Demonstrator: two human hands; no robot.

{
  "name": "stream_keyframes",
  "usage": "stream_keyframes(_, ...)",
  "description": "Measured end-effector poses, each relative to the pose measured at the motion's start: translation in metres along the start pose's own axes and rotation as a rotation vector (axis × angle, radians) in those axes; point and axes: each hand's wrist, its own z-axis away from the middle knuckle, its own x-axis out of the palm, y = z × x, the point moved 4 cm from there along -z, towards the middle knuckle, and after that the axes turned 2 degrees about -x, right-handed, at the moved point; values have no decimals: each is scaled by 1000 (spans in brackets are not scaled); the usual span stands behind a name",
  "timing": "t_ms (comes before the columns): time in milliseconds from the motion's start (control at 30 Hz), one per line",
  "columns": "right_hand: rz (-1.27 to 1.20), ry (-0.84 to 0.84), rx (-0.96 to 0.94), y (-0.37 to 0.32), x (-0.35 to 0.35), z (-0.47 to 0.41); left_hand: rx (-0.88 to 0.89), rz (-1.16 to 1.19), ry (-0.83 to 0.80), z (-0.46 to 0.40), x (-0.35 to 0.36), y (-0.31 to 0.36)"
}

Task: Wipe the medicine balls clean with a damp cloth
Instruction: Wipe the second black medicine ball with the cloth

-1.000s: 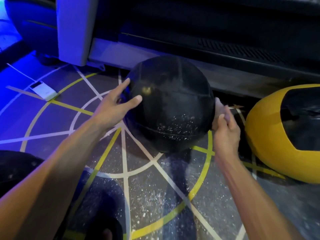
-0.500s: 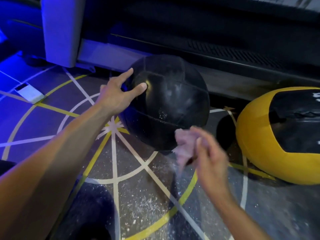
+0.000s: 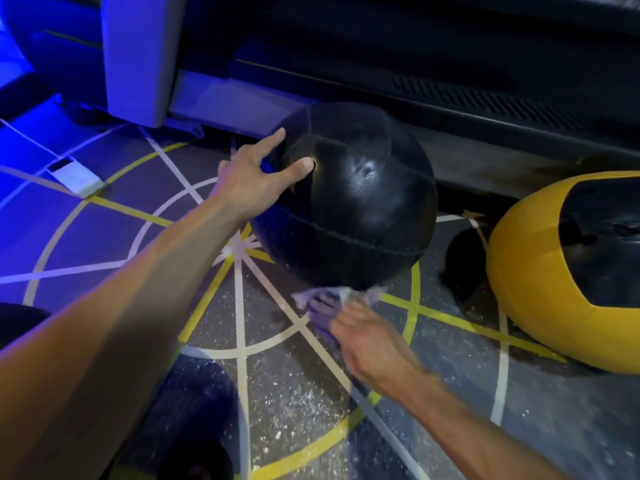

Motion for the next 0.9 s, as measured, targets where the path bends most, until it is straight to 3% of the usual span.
stream_keyframes(100,-443,37,460,5,-25,19,38,265,-75,1,-2,0)
stream_keyframes(167,-734,270,710,7,-62,17,74,342,-102,2,0,-1)
stream_keyframes(233,-791,522,670,6,-116,-7,99,374,-101,0,5,-5)
stream_keyframes(300,-676,732,468,9,-167,-41,90,420,-125,-1,13,-4)
stream_keyframes(367,-489,794,274,17,-191,-78,69,475,-145,-4,20,0)
stream_keyframes(400,-400,734,182,20,-187,-95,65,490,-150,-7,23,3)
stream_keyframes(467,-101,445,39,21,-149,-115,88,505,-170,-10,27,9)
stream_keyframes(533,237,220,-53,23,-97,-103,124,461,-183,-11,29,12)
stream_keyframes(600,388,51,-148,21,-56,-71,149,358,-166,-10,28,12)
stream_keyframes(733,435,-297,-221,29,-8,-9,144,218,-145,-12,25,7)
stream_keyframes(800,411,-336,-222,35,0,7,119,209,-134,-15,22,2)
stream_keyframes(900,214,-242,-104,38,-7,16,109,174,-133,-18,16,-4)
